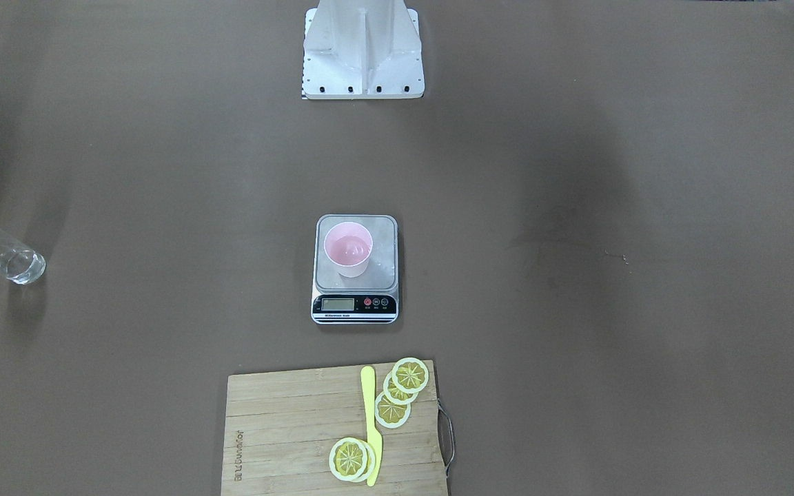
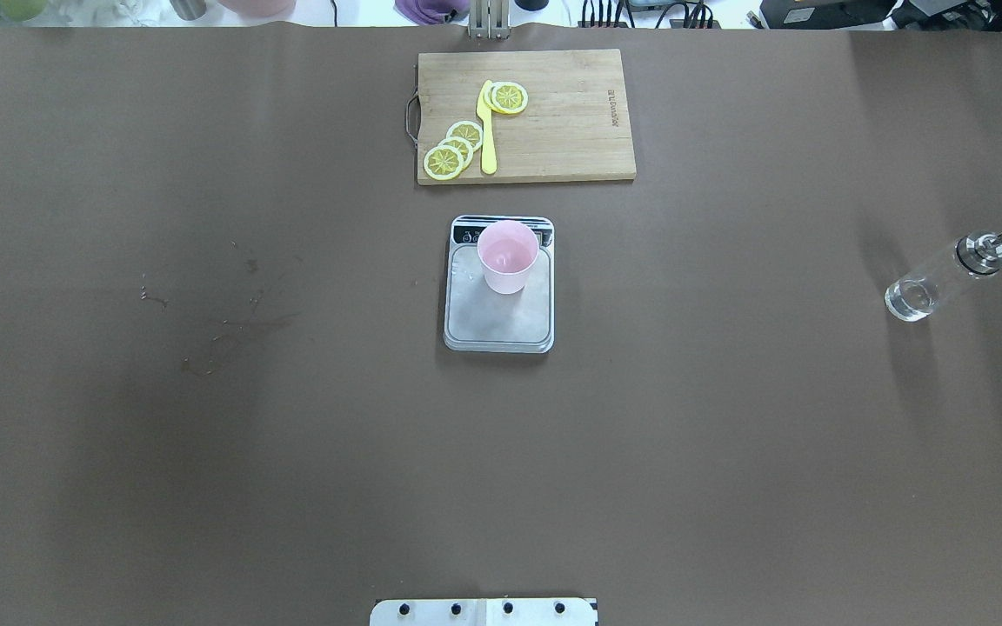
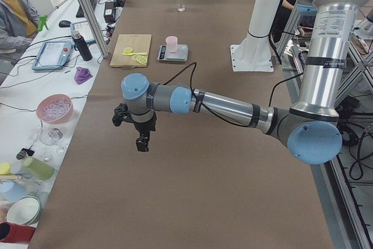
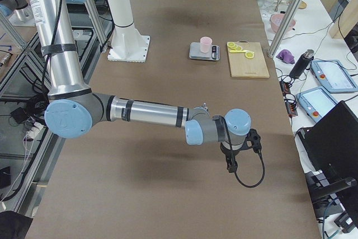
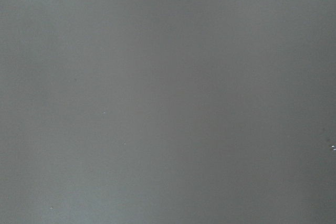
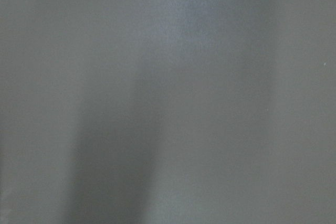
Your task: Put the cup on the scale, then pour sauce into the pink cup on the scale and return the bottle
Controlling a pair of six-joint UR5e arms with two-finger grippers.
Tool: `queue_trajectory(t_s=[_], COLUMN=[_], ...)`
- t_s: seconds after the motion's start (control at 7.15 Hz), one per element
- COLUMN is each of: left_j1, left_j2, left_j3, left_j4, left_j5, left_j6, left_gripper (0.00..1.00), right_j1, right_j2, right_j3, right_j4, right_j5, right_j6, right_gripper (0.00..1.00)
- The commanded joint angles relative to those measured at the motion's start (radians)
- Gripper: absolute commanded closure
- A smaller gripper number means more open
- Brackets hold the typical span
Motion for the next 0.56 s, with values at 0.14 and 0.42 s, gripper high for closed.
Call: queue_trajectory(t_s=[0.14, 0.42], left_j1=[-0.003, -0.001], left_j2=[0.025, 0.074], left_j3=[0.026, -0.026], left_j4=[-0.04, -0.05], left_j5=[-0.036, -0.035], left_j6=[0.0, 0.0], left_gripper=[0.02, 0.02], right_j1=[0.004, 0.015], right_j2=[-0.079, -0.124], right_j3=[0.179, 0.22], right_j4=[-0.154, -0.151], right_j5=[-0.037, -0.051], right_j6=[-0.001, -0.003], right_gripper=[0.0, 0.0])
